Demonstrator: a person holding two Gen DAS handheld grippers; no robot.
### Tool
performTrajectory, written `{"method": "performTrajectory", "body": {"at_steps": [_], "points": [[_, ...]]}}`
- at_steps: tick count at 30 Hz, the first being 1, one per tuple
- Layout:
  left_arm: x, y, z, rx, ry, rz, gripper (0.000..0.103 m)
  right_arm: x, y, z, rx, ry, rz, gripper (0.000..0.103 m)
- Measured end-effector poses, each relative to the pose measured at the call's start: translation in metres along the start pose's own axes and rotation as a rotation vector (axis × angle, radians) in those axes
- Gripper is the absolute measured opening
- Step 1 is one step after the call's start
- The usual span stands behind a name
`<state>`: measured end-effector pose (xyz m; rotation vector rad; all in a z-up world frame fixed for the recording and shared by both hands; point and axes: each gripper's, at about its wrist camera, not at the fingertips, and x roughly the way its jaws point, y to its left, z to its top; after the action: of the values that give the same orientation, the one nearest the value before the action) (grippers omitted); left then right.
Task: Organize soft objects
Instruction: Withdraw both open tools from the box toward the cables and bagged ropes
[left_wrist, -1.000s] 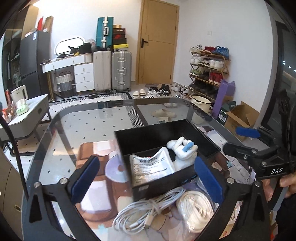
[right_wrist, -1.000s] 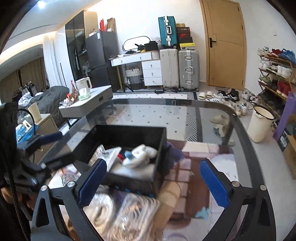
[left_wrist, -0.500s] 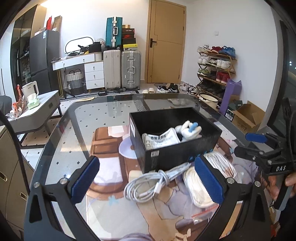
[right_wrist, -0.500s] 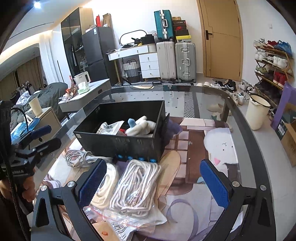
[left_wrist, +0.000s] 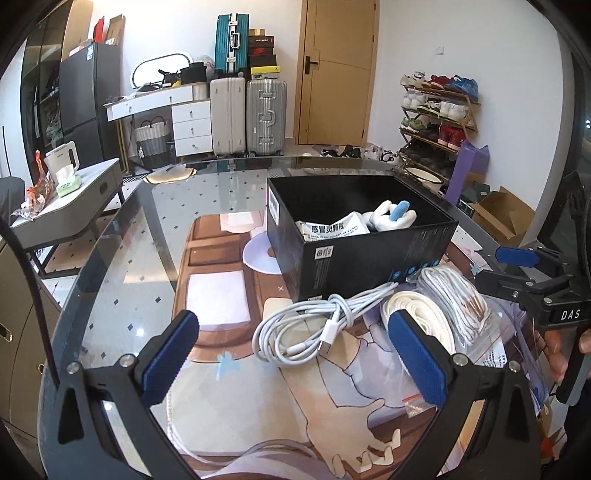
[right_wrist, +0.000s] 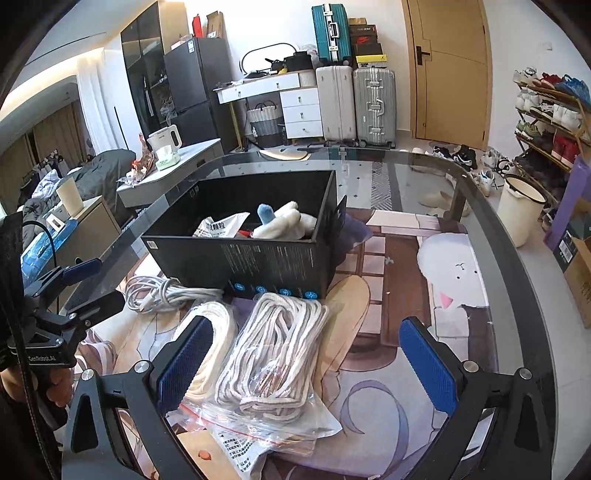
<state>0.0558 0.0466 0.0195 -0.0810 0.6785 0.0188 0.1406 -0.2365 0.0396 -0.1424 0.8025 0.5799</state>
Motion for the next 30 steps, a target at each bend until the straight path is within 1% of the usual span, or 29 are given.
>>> {"method": "performTrajectory", "body": {"at_steps": [8,11,17,21,30], "points": [[0.009,0.001,-0.003,-0.003,0.029,0.012,0.103,0.010,0.001,-0.004,-0.006,0.042,-0.008,0.102],[0.011,0.001,-0.003,-0.001,0.036,0.008,0.103,0.016,0.000,-0.007,-0.001,0.069,-0.021,0.102],[0.015,0.003,-0.005,-0.008,0.053,0.011,0.103,0.027,0.002,-0.011,0.004,0.121,-0.010,0.102],[0.017,0.003,-0.005,-0.004,0.056,0.011,0.103,0.032,0.003,-0.012,0.019,0.133,0.002,0.102],[0.019,0.003,-0.006,-0.004,0.067,0.007,0.103,0.041,0.001,-0.010,0.023,0.157,-0.033,0.102]]}}
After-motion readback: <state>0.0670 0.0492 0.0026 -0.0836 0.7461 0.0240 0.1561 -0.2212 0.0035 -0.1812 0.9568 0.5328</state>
